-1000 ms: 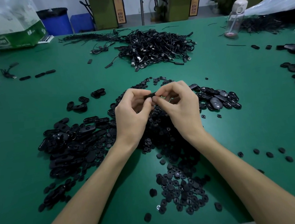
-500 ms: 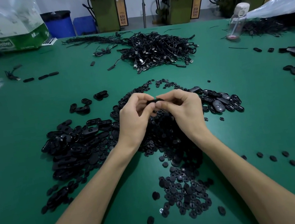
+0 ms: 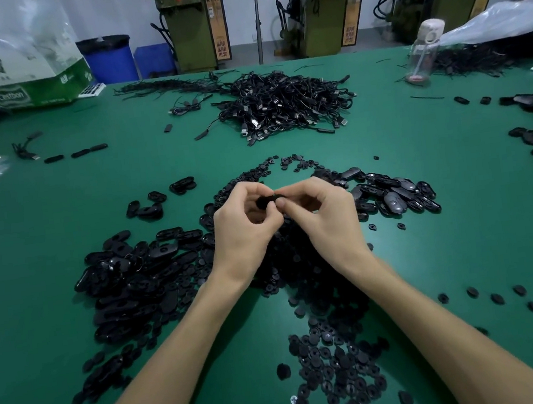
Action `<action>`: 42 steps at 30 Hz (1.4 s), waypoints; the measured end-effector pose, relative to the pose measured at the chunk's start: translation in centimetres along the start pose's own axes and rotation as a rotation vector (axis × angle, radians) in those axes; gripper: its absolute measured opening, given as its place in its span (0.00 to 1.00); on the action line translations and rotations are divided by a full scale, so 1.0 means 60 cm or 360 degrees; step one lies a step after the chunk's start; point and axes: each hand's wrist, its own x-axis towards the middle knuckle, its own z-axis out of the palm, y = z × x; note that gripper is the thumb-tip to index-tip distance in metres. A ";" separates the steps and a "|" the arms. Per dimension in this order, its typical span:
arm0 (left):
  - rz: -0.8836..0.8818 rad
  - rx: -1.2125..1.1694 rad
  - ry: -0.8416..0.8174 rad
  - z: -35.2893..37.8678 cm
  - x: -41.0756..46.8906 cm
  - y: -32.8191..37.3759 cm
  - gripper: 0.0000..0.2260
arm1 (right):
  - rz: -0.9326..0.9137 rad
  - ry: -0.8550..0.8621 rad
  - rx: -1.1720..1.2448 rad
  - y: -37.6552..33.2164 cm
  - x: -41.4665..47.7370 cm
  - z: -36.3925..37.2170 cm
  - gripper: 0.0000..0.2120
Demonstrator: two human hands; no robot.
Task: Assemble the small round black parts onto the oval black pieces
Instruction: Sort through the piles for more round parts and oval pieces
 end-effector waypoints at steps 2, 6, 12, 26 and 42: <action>-0.0028 -0.0017 0.0003 0.000 0.001 -0.001 0.08 | -0.0034 -0.0008 -0.0055 0.000 -0.001 0.003 0.06; -0.0045 -0.0043 -0.0012 -0.001 0.004 -0.001 0.08 | -0.0049 -0.0022 -0.0084 -0.003 -0.001 0.003 0.05; -0.0083 -0.0233 -0.0119 -0.010 0.011 -0.004 0.06 | -0.0052 0.0008 -0.0089 -0.005 0.004 -0.003 0.04; -0.0096 -0.0352 -0.0138 -0.011 0.013 -0.002 0.05 | -0.0140 -0.0052 -0.0096 -0.003 0.005 -0.004 0.10; 0.0005 0.0380 0.0070 -0.028 0.021 -0.007 0.10 | -0.0136 0.0200 -0.0377 -0.004 0.017 -0.021 0.09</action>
